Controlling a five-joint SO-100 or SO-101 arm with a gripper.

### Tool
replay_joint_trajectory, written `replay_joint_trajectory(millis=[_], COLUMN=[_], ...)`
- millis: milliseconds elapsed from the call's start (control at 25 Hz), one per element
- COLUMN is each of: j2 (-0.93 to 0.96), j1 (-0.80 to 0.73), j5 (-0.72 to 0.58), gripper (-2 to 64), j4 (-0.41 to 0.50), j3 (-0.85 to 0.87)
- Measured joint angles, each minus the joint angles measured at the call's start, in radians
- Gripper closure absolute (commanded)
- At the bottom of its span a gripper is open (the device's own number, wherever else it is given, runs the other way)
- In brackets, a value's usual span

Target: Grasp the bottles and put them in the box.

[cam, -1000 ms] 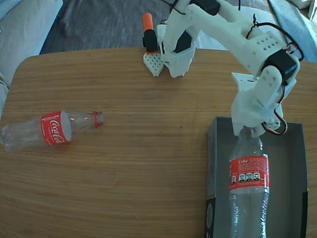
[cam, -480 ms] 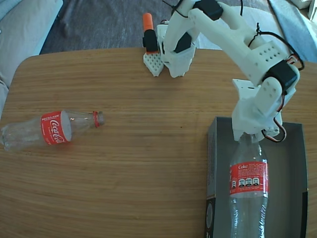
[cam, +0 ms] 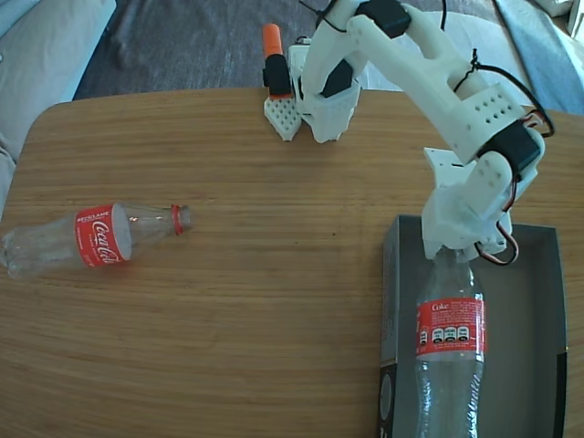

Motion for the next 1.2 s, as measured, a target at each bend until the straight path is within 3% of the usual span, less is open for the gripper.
replay_joint_trajectory(millis=[200,400,480,880,1200], j2=[0.000,0.000,0.000,0.000,0.115], j1=[0.000,0.000,0.000,0.046,0.212], j5=[0.000,0.000,0.000,0.000,0.000], gripper=[58.8,34.7,30.9,30.8,35.1], j4=[0.000,0.000,-0.005,-0.008,0.015], j3=[0.000,0.000,0.000,-0.009,-0.081])
